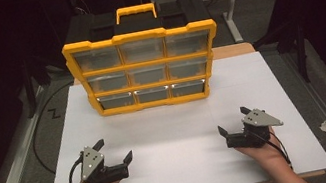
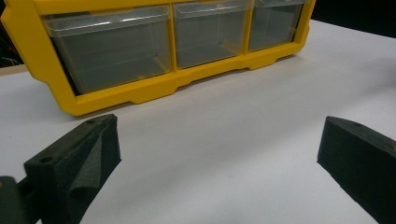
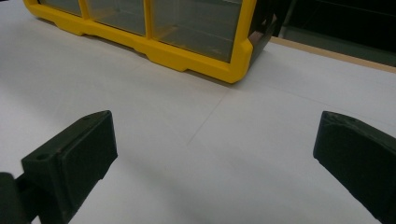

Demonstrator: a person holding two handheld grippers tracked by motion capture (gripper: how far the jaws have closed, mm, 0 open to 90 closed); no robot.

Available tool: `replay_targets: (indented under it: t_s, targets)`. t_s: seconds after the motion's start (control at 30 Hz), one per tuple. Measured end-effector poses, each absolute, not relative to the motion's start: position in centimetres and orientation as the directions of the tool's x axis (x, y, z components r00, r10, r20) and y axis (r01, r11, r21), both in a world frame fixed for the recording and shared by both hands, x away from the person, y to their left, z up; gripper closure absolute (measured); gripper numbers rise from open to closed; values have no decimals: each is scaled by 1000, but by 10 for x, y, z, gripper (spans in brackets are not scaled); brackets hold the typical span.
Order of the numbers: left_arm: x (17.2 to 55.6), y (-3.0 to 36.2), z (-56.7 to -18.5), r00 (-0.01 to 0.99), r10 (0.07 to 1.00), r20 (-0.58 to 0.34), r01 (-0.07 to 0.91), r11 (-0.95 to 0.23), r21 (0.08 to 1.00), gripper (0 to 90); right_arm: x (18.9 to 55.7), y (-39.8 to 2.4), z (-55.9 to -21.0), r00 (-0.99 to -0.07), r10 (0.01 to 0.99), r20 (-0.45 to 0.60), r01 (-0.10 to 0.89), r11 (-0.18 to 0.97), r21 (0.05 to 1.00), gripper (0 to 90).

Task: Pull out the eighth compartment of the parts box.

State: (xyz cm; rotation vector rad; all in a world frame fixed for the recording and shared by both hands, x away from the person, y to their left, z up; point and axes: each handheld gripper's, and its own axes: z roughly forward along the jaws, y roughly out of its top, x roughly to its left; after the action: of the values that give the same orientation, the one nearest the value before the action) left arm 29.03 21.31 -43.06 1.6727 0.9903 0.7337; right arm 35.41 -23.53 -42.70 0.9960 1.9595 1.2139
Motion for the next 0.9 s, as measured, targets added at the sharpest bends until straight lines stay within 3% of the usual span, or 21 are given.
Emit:
replay_targets:
  t_s: [0.9]
  targets:
    - [290, 215, -430, 471, 882, 5, 247, -137, 959, 3, 424, -194, -436, -473, 872, -128, 339, 314, 887, 9]
